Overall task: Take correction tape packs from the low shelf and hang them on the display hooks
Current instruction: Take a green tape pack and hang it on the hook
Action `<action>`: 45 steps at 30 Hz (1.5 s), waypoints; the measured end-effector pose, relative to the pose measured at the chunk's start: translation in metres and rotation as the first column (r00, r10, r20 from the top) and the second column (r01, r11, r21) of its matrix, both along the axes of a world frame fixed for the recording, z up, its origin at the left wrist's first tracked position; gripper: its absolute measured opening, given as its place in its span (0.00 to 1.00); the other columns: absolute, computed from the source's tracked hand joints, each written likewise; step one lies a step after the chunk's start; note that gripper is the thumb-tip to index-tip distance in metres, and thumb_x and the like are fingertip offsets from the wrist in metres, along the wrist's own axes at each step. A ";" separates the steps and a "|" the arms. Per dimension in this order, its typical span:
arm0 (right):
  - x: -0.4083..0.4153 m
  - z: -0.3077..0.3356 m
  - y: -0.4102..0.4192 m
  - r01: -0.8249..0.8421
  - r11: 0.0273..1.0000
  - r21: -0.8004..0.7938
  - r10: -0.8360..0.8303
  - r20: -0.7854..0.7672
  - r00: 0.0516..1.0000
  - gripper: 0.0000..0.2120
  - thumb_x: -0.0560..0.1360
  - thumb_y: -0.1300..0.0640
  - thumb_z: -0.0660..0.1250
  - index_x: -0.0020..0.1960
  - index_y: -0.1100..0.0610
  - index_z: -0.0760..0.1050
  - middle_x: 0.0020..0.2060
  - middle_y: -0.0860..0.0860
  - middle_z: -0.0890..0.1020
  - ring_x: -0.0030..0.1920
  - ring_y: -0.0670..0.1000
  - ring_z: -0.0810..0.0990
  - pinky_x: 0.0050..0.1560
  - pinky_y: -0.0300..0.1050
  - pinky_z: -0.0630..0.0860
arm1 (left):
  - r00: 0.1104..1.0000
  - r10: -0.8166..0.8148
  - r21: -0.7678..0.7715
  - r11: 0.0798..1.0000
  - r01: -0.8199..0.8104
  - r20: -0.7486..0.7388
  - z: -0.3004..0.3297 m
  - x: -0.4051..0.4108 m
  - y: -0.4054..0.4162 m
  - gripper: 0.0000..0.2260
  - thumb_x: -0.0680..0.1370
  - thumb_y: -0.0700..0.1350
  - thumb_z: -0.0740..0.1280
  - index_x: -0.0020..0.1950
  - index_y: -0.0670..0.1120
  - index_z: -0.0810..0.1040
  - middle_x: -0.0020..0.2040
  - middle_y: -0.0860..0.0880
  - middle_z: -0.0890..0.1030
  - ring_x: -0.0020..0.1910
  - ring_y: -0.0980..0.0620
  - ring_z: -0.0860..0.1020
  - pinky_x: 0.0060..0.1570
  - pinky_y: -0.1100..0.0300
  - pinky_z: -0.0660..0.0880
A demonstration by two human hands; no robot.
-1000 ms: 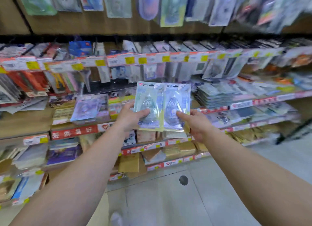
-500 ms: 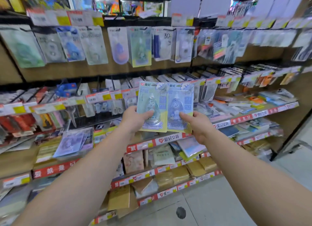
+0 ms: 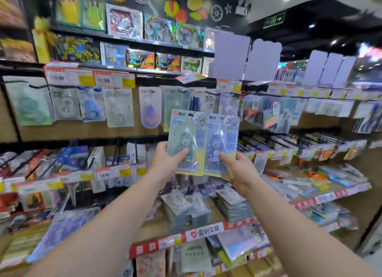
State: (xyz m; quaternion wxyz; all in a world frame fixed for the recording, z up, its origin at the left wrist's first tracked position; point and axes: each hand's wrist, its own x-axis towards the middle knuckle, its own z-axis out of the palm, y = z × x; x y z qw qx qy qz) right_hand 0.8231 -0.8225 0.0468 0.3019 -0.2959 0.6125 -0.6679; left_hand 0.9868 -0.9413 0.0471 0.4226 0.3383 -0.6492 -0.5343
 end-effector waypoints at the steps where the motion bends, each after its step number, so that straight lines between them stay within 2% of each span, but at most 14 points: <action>1: -0.001 0.002 -0.006 -0.007 1.000 -0.010 0.007 -0.004 1.000 0.09 0.78 0.53 0.69 0.58 0.52 0.75 0.52 0.46 0.81 0.49 0.45 0.76 0.55 0.53 0.67 | 1.000 0.016 -0.015 1.000 -0.016 -0.002 0.002 0.000 -0.004 0.18 0.77 0.49 0.73 0.61 0.48 0.68 0.52 0.52 0.77 0.51 0.52 0.78 0.49 0.55 0.74; 4: -0.003 0.005 -0.025 -0.005 0.998 -0.057 0.004 -0.016 1.000 0.10 0.78 0.54 0.69 0.58 0.54 0.76 0.52 0.48 0.82 0.49 0.46 0.79 0.53 0.50 0.71 | 0.997 0.076 -0.046 0.996 -0.076 -0.009 0.004 0.000 -0.022 0.20 0.75 0.50 0.74 0.61 0.46 0.71 0.55 0.50 0.79 0.54 0.49 0.79 0.51 0.55 0.76; 7: -0.001 0.005 -0.042 -0.030 0.996 -0.088 0.029 -0.019 0.999 0.10 0.78 0.54 0.69 0.58 0.55 0.76 0.52 0.50 0.84 0.49 0.47 0.81 0.43 0.43 0.74 | 0.992 0.126 -0.059 0.990 -0.126 -0.003 0.004 0.004 -0.036 0.23 0.74 0.52 0.75 0.63 0.45 0.73 0.56 0.49 0.81 0.53 0.50 0.81 0.49 0.55 0.77; 8: -0.001 0.005 -0.047 -0.040 0.996 -0.086 0.038 -0.030 0.999 0.11 0.77 0.53 0.70 0.58 0.55 0.76 0.52 0.50 0.84 0.50 0.48 0.82 0.44 0.44 0.76 | 0.990 0.141 -0.057 0.988 -0.141 0.000 0.003 0.006 -0.040 0.23 0.74 0.53 0.75 0.64 0.45 0.73 0.56 0.50 0.81 0.52 0.50 0.81 0.50 0.55 0.77; 10: 0.000 0.005 -0.058 -0.056 0.995 -0.080 0.052 -0.055 0.997 0.11 0.76 0.52 0.71 0.57 0.53 0.77 0.54 0.51 0.85 0.53 0.51 0.83 0.53 0.50 0.78 | 0.985 0.173 -0.059 0.983 -0.173 -0.006 0.002 0.009 -0.046 0.23 0.74 0.53 0.75 0.64 0.46 0.73 0.55 0.51 0.81 0.51 0.51 0.80 0.47 0.56 0.76; 13: 0.000 0.007 -0.074 -0.088 0.992 -0.091 0.083 -0.056 0.995 0.12 0.76 0.52 0.71 0.58 0.53 0.77 0.53 0.51 0.84 0.55 0.52 0.82 0.61 0.55 0.76 | 0.975 0.218 -0.052 0.974 -0.220 -0.035 0.000 0.013 -0.055 0.23 0.74 0.53 0.75 0.64 0.46 0.73 0.55 0.51 0.81 0.52 0.53 0.80 0.47 0.57 0.76; 15: 0.000 0.010 -0.085 -0.120 0.986 -0.112 0.114 -0.058 0.992 0.12 0.77 0.52 0.71 0.58 0.54 0.76 0.53 0.51 0.84 0.55 0.52 0.82 0.59 0.53 0.76 | 0.969 0.243 -0.046 0.968 -0.245 -0.052 0.001 0.015 -0.059 0.22 0.74 0.53 0.75 0.63 0.47 0.73 0.55 0.52 0.81 0.51 0.54 0.80 0.45 0.59 0.76; 17: -0.001 0.013 -0.095 -0.153 0.978 -0.143 0.145 -0.064 0.987 0.11 0.77 0.53 0.70 0.58 0.54 0.76 0.52 0.50 0.84 0.53 0.50 0.81 0.51 0.47 0.76 | 0.960 0.274 -0.046 0.960 -0.277 -0.063 0.003 0.017 -0.064 0.22 0.75 0.52 0.74 0.64 0.47 0.72 0.55 0.52 0.80 0.50 0.56 0.79 0.41 0.62 0.73; 22: -0.008 0.020 -0.117 -0.225 0.963 -0.150 0.209 -0.116 0.971 0.11 0.78 0.53 0.70 0.58 0.53 0.75 0.50 0.47 0.84 0.49 0.44 0.81 0.44 0.38 0.71 | 0.929 0.355 -0.047 0.931 -0.361 -0.103 0.009 0.016 -0.073 0.22 0.75 0.52 0.74 0.64 0.47 0.72 0.55 0.52 0.81 0.51 0.55 0.80 0.44 0.62 0.74; 28: -0.027 0.030 -0.140 -0.279 0.949 -0.150 0.259 -0.140 0.956 0.11 0.78 0.52 0.70 0.58 0.52 0.76 0.51 0.46 0.84 0.52 0.45 0.81 0.45 0.38 0.72 | 0.901 0.416 -0.016 0.907 -0.421 -0.126 0.004 0.006 -0.081 0.23 0.73 0.54 0.75 0.63 0.49 0.72 0.56 0.51 0.82 0.53 0.52 0.81 0.55 0.51 0.78; 32: -0.037 0.032 -0.147 -0.312 0.933 -0.177 0.292 -0.131 0.947 0.12 0.78 0.53 0.70 0.60 0.53 0.75 0.52 0.47 0.84 0.51 0.44 0.81 0.46 0.38 0.73 | 0.884 0.439 -0.002 0.895 -0.445 -0.160 0.000 -0.002 -0.079 0.20 0.74 0.51 0.75 0.62 0.49 0.72 0.55 0.50 0.82 0.54 0.51 0.81 0.54 0.52 0.78; 37: -0.044 0.030 -0.153 -0.354 0.914 -0.196 0.329 -0.151 0.932 0.11 0.78 0.57 0.69 0.60 0.55 0.75 0.52 0.48 0.84 0.49 0.44 0.83 0.42 0.33 0.75 | 0.868 0.459 0.013 0.885 -0.465 -0.192 -0.007 -0.007 -0.079 0.23 0.74 0.50 0.75 0.65 0.45 0.73 0.55 0.50 0.83 0.53 0.52 0.82 0.52 0.55 0.78; 41: -0.046 0.028 -0.155 -0.378 0.900 -0.220 0.350 -0.154 0.924 0.12 0.78 0.58 0.69 0.60 0.58 0.75 0.52 0.49 0.84 0.46 0.40 0.83 0.40 0.30 0.76 | 0.863 0.457 0.018 0.885 -0.464 -0.214 -0.008 -0.009 -0.079 0.23 0.74 0.49 0.75 0.65 0.45 0.73 0.55 0.50 0.83 0.53 0.52 0.82 0.53 0.54 0.78; 45: -0.050 0.026 -0.156 -0.373 0.896 -0.241 0.345 -0.152 0.926 0.12 0.77 0.57 0.70 0.59 0.57 0.75 0.53 0.50 0.85 0.50 0.44 0.83 0.46 0.34 0.76 | 0.868 0.443 0.005 0.891 -0.453 -0.226 -0.005 -0.013 -0.077 0.22 0.74 0.49 0.75 0.65 0.46 0.73 0.55 0.50 0.84 0.53 0.53 0.83 0.52 0.54 0.78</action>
